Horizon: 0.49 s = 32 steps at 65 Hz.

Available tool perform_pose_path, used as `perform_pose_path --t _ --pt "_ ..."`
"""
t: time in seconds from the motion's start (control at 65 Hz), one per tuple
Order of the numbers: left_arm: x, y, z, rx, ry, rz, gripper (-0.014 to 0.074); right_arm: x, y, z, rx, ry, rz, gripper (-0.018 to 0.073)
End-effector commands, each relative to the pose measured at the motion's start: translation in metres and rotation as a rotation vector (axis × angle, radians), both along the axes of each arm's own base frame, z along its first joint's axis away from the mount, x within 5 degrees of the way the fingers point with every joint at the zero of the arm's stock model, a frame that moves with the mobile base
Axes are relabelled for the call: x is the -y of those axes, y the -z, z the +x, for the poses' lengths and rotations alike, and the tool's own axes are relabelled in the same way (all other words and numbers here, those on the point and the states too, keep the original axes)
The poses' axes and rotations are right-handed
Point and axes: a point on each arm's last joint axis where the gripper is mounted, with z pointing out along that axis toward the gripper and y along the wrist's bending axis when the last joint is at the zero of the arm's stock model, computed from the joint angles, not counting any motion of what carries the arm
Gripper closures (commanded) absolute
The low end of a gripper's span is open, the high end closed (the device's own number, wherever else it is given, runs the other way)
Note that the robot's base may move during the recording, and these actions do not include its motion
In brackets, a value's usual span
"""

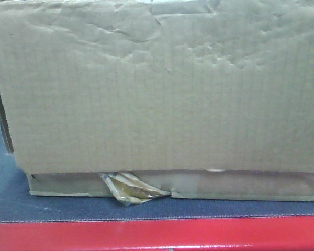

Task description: Stack two boxes on right shelf middle

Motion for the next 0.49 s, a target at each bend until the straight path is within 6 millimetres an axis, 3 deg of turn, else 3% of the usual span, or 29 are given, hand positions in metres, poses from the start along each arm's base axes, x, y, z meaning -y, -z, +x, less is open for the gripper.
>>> perform_pose_path --t 0.0,0.354,0.477 --pt "-0.001 -0.002 -0.002 0.003 -0.002 -0.004 0.0267 0.000 -0.002 0.000 0.027 0.006 -0.001 0.0720" --pt "-0.002 -0.007 -0.002 0.019 -0.002 -0.006 0.0267 0.000 -0.006 -0.001 0.068 0.005 -0.003 0.0720" --pt "-0.002 -0.007 -0.002 0.020 -0.002 -0.004 0.0267 -0.001 -0.039 -0.010 0.028 -0.003 0.008 0.0720"
